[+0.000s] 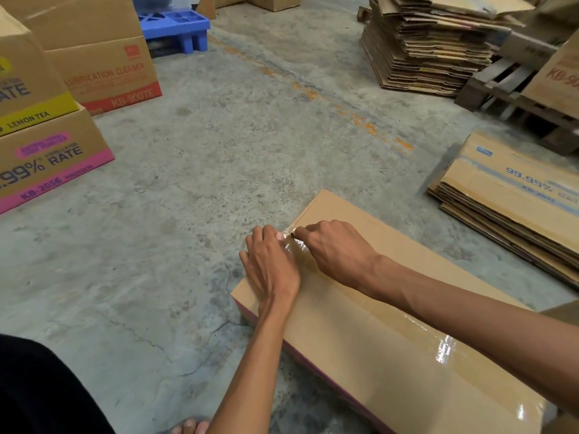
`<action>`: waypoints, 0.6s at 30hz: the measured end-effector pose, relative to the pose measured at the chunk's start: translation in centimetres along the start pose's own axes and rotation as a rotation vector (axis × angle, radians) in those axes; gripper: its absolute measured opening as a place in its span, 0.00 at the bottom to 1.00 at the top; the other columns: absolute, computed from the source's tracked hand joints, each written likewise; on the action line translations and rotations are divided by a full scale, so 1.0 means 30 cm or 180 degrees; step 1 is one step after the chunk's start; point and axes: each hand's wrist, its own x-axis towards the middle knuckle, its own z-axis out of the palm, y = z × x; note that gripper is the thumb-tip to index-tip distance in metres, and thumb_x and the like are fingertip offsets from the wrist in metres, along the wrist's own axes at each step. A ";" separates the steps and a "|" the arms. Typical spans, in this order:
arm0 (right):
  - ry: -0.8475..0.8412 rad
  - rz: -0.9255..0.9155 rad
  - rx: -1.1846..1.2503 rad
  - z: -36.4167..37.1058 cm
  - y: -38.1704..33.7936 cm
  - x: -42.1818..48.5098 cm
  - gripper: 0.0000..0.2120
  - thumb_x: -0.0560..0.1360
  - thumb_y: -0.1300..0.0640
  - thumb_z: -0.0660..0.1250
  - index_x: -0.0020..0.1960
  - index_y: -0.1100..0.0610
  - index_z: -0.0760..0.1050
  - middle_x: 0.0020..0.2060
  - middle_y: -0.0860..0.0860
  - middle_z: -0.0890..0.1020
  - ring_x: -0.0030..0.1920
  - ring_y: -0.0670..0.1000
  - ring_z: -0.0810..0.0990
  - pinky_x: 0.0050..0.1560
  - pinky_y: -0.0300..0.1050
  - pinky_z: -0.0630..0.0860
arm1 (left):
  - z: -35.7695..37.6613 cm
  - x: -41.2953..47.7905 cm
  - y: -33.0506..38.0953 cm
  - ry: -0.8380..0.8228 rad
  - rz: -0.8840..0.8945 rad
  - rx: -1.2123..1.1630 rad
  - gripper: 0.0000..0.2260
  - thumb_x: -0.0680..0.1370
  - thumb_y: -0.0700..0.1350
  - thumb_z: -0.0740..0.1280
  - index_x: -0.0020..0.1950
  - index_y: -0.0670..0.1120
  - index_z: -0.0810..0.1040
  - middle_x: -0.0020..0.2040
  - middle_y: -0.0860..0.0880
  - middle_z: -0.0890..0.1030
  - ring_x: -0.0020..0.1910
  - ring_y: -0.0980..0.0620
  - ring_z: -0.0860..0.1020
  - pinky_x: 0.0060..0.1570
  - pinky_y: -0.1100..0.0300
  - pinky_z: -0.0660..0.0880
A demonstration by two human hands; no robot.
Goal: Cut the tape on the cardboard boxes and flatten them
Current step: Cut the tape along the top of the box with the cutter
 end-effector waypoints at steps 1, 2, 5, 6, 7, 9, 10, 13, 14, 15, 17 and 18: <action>-0.0004 -0.0001 0.0013 0.006 0.002 -0.009 0.11 0.77 0.65 0.54 0.57 0.59 0.71 0.46 0.56 0.80 0.41 0.65 0.75 0.34 0.49 0.57 | 0.000 -0.001 0.001 -0.0011 0.0009 -0.0007 0.05 0.79 0.39 0.62 0.50 0.47 0.76 0.52 0.50 0.78 0.51 0.48 0.74 0.47 0.57 0.61; 0.0004 0.0017 0.0036 0.013 0.006 -0.019 0.12 0.77 0.64 0.54 0.57 0.59 0.71 0.46 0.56 0.80 0.41 0.65 0.75 0.35 0.49 0.58 | 0.001 0.000 0.001 -0.0007 0.0024 -0.0011 0.05 0.80 0.40 0.62 0.50 0.47 0.76 0.52 0.49 0.78 0.52 0.48 0.74 0.47 0.56 0.62; 0.0044 0.0115 0.0077 0.036 0.025 -0.051 0.13 0.77 0.64 0.55 0.59 0.57 0.71 0.43 0.55 0.80 0.35 0.62 0.66 0.34 0.49 0.59 | 0.003 -0.002 0.001 0.0006 0.0065 -0.0005 0.05 0.80 0.42 0.61 0.51 0.46 0.77 0.52 0.48 0.78 0.52 0.47 0.74 0.50 0.53 0.65; 0.0044 0.0145 0.0084 0.041 0.031 -0.056 0.13 0.77 0.63 0.56 0.60 0.56 0.71 0.42 0.54 0.80 0.34 0.62 0.64 0.34 0.49 0.59 | 0.004 0.000 0.001 0.0001 0.0082 0.0007 0.05 0.80 0.42 0.62 0.51 0.46 0.77 0.52 0.48 0.78 0.52 0.47 0.74 0.50 0.53 0.65; 0.0035 0.0158 0.0083 0.043 0.034 -0.058 0.12 0.77 0.63 0.56 0.59 0.56 0.71 0.41 0.54 0.79 0.34 0.61 0.64 0.33 0.49 0.59 | 0.004 0.001 0.001 -0.0008 0.0089 0.0025 0.05 0.80 0.42 0.62 0.52 0.46 0.76 0.52 0.48 0.78 0.52 0.47 0.74 0.50 0.53 0.65; 0.0016 0.0135 0.0049 0.041 0.032 -0.057 0.11 0.78 0.63 0.56 0.58 0.57 0.71 0.40 0.54 0.79 0.34 0.62 0.64 0.33 0.49 0.58 | 0.004 0.001 -0.002 -0.0014 0.0085 0.0038 0.05 0.80 0.42 0.62 0.52 0.46 0.76 0.52 0.48 0.78 0.52 0.47 0.74 0.50 0.53 0.64; 0.0016 0.0117 0.0032 0.038 0.032 -0.058 0.11 0.78 0.63 0.55 0.58 0.57 0.71 0.40 0.55 0.79 0.34 0.62 0.64 0.33 0.49 0.58 | 0.005 0.001 -0.004 -0.0009 0.0087 0.0036 0.05 0.80 0.42 0.62 0.51 0.46 0.76 0.52 0.48 0.78 0.52 0.47 0.74 0.50 0.53 0.64; 0.0013 0.0093 0.0028 0.038 0.040 -0.072 0.12 0.79 0.62 0.54 0.59 0.56 0.72 0.43 0.56 0.81 0.38 0.65 0.73 0.34 0.49 0.60 | 0.008 0.002 -0.005 -0.0019 0.0088 0.0059 0.06 0.80 0.42 0.61 0.52 0.46 0.77 0.52 0.48 0.78 0.52 0.47 0.74 0.50 0.53 0.64; -0.0003 0.0095 0.0030 0.038 0.043 -0.077 0.12 0.79 0.62 0.54 0.59 0.56 0.72 0.43 0.56 0.81 0.39 0.65 0.75 0.34 0.49 0.60 | 0.009 0.003 -0.005 -0.0026 0.0086 0.0055 0.06 0.80 0.42 0.60 0.52 0.46 0.77 0.53 0.48 0.78 0.53 0.47 0.74 0.50 0.53 0.64; -0.0023 0.0090 0.0025 0.036 0.045 -0.081 0.13 0.79 0.63 0.53 0.59 0.56 0.72 0.44 0.57 0.81 0.40 0.64 0.75 0.34 0.49 0.61 | 0.009 0.005 -0.005 -0.0038 0.0088 0.0051 0.06 0.80 0.42 0.60 0.53 0.46 0.77 0.53 0.48 0.78 0.53 0.48 0.73 0.50 0.54 0.63; -0.0067 0.0072 0.0012 0.031 0.051 -0.089 0.14 0.78 0.64 0.53 0.59 0.57 0.72 0.44 0.57 0.80 0.38 0.64 0.73 0.34 0.48 0.61 | 0.009 0.005 -0.003 -0.0070 0.0097 0.0060 0.07 0.80 0.43 0.60 0.53 0.46 0.77 0.54 0.48 0.78 0.54 0.48 0.73 0.50 0.54 0.63; -0.0092 0.0064 0.0012 0.028 0.054 -0.091 0.15 0.78 0.64 0.52 0.60 0.57 0.73 0.44 0.57 0.80 0.38 0.63 0.72 0.34 0.48 0.62 | 0.009 0.005 -0.003 -0.0068 0.0099 0.0062 0.07 0.81 0.43 0.59 0.53 0.46 0.77 0.54 0.48 0.78 0.54 0.48 0.73 0.50 0.54 0.62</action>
